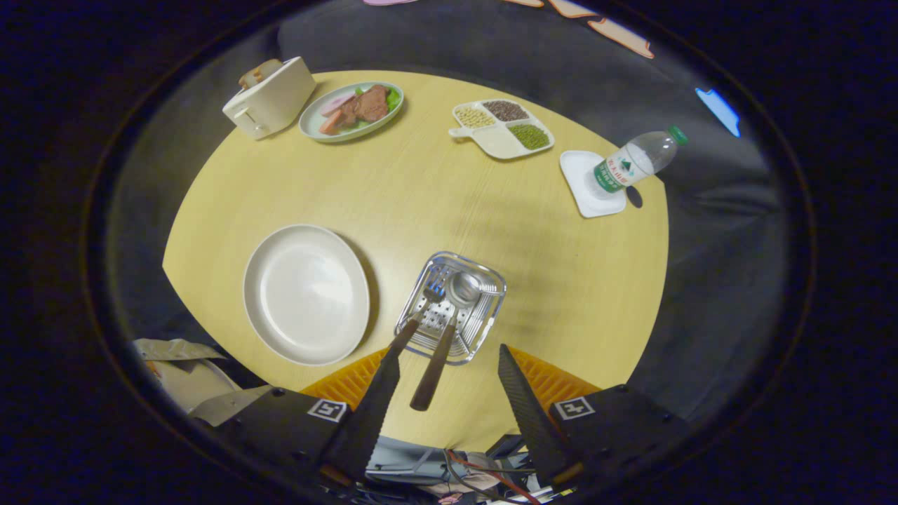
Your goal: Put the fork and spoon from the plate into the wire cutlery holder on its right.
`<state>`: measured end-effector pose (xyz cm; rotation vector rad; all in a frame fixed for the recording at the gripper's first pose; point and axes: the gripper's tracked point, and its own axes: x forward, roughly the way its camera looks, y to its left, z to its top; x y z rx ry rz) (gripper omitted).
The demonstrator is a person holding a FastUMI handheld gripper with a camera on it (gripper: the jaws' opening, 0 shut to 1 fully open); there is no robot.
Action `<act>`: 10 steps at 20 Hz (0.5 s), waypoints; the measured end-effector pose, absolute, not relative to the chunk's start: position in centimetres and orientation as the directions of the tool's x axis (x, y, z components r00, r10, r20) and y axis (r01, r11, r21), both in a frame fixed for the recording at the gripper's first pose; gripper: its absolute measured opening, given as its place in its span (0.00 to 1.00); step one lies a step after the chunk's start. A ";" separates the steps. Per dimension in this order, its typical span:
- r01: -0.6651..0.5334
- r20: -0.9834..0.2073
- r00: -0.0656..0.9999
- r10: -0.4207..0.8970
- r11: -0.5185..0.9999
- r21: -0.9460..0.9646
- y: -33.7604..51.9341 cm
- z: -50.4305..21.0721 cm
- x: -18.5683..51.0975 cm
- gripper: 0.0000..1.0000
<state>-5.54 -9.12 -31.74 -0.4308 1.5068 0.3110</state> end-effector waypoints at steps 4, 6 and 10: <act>-0.364 -0.986 0.168 0.013 0.930 -0.050 -8.2 -30.0 -5.5 0.99; -0.314 -0.973 0.226 0.034 0.948 -0.040 -8.1 -29.2 -5.8 0.99; -0.224 -0.932 0.354 0.073 0.974 -0.009 -7.3 -27.4 -6.2 0.99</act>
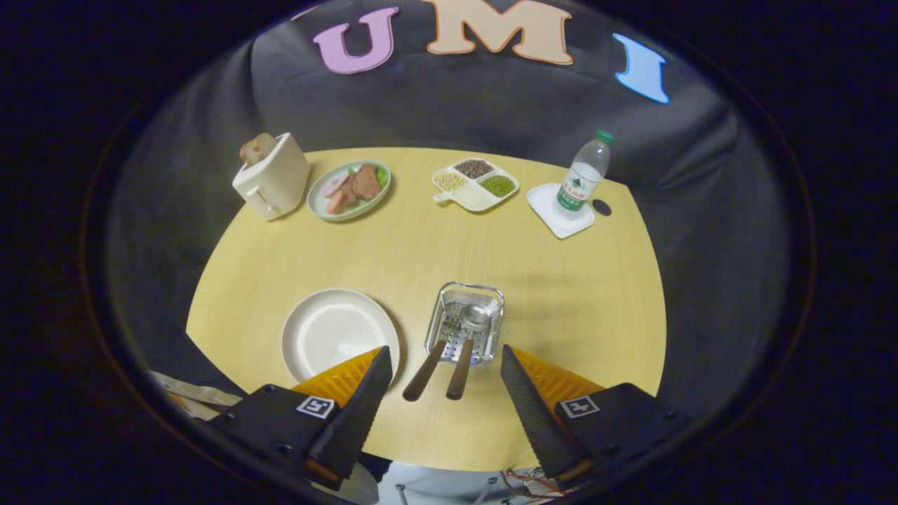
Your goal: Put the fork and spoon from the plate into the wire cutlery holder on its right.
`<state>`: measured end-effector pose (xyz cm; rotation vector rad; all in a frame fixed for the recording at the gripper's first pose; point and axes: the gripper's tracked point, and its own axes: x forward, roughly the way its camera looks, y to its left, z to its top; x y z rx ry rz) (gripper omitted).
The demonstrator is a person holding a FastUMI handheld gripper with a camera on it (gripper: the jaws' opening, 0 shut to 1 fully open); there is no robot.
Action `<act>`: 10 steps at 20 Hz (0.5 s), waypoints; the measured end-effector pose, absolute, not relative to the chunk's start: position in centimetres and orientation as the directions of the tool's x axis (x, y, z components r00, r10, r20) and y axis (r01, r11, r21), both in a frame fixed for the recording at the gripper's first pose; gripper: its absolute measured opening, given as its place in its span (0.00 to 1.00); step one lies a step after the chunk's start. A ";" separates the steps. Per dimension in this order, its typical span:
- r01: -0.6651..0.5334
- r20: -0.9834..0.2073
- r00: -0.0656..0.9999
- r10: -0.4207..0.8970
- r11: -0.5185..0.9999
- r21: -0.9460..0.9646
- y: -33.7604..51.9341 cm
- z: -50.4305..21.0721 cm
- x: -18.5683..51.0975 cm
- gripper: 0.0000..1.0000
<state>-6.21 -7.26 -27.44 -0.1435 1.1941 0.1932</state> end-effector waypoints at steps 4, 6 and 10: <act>-0.161 -0.844 0.523 0.123 0.986 0.044 -5.9 -25.6 -6.2 0.99; -0.157 -0.800 0.588 0.116 0.987 0.028 -6.1 -25.2 -6.5 0.99; -0.145 -0.694 0.709 0.127 0.989 0.033 -4.6 -23.7 -7.4 0.97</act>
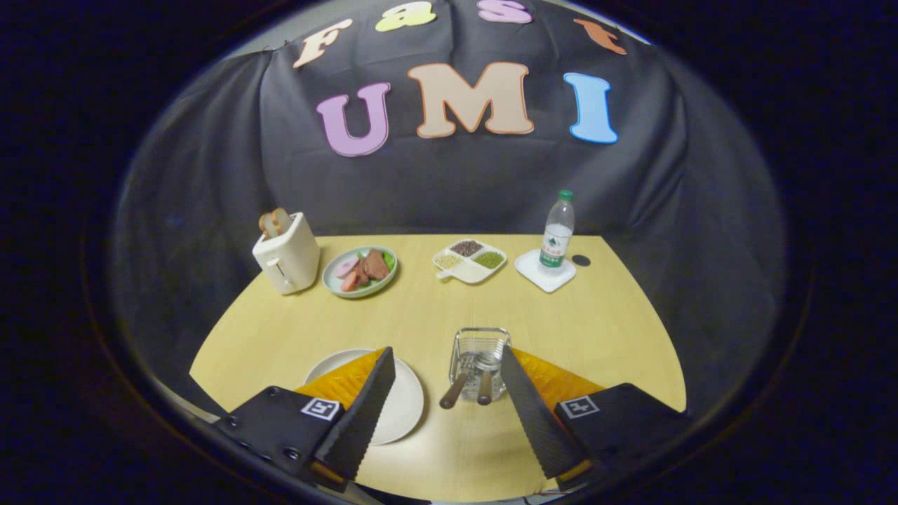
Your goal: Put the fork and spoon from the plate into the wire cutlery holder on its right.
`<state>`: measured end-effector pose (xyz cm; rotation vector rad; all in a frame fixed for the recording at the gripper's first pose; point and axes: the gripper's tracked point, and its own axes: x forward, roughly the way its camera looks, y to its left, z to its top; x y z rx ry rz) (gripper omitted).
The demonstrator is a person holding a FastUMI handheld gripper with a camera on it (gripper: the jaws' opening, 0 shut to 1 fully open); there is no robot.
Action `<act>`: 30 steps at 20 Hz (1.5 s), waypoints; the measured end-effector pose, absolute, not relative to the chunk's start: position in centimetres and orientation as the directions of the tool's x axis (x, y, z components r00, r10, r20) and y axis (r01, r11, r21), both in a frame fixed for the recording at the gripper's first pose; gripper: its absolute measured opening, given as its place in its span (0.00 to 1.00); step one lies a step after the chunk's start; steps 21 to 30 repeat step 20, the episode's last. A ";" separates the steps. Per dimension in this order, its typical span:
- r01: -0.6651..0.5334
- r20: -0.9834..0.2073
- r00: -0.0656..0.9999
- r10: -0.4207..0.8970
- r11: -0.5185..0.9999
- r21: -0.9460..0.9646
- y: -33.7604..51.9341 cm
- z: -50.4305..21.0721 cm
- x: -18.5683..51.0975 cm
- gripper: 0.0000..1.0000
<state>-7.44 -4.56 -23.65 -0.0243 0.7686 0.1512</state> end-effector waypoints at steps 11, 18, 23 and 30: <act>-0.079 -0.353 0.932 0.078 0.997 0.010 -1.9 -15.9 -5.4 0.96; -0.021 -0.245 0.970 0.012 0.999 -0.035 -3.3 -12.8 -4.5 0.96; -0.012 -0.228 0.974 0.002 0.999 -0.043 -3.8 -12.3 -4.2 0.96; -0.012 -0.228 0.974 0.002 0.999 -0.043 -3.8 -12.3 -4.2 0.96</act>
